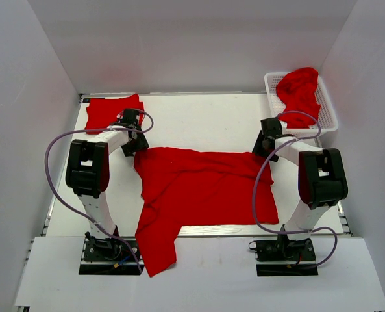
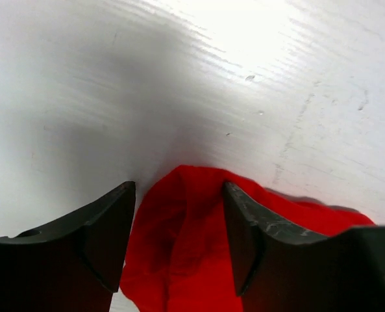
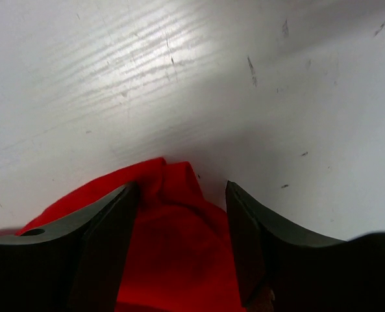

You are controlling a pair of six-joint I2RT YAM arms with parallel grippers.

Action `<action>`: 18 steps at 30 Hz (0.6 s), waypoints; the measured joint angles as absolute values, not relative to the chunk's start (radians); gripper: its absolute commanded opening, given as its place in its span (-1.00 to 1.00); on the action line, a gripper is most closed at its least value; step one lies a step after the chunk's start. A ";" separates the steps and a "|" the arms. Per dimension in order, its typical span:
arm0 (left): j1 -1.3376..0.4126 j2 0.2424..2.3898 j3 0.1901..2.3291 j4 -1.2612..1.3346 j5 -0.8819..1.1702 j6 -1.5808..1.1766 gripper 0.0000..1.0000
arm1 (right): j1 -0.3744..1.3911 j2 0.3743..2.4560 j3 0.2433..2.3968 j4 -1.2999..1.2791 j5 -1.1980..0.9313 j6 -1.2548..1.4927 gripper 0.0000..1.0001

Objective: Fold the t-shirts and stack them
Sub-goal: Fold the flattened tshirt in 1/3 of the way

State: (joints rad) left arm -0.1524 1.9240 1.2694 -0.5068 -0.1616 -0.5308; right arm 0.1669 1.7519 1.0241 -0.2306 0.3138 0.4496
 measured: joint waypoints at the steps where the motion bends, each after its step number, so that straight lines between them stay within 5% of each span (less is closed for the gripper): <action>1: -0.152 1.924 1.267 -0.498 -0.157 -0.527 0.18 | 0.167 1.752 1.017 -0.231 0.307 0.454 0.25; 7: -0.152 1.924 1.251 -0.453 -0.145 -0.519 -0.42 | 0.165 1.752 1.005 -0.229 0.297 0.471 -0.11; 10: -0.152 1.924 1.246 -0.436 -0.136 -0.513 -1.00 | 0.164 1.753 1.005 -0.226 0.292 0.475 -0.36; 13: -0.152 1.924 1.244 -0.424 -0.126 -0.505 -1.00 | 0.164 1.756 1.005 -0.213 0.288 0.478 -0.99; 18: -0.155 1.918 1.234 -0.401 -0.131 -0.479 -1.00 | 0.166 1.758 1.005 -0.200 0.294 0.468 -1.00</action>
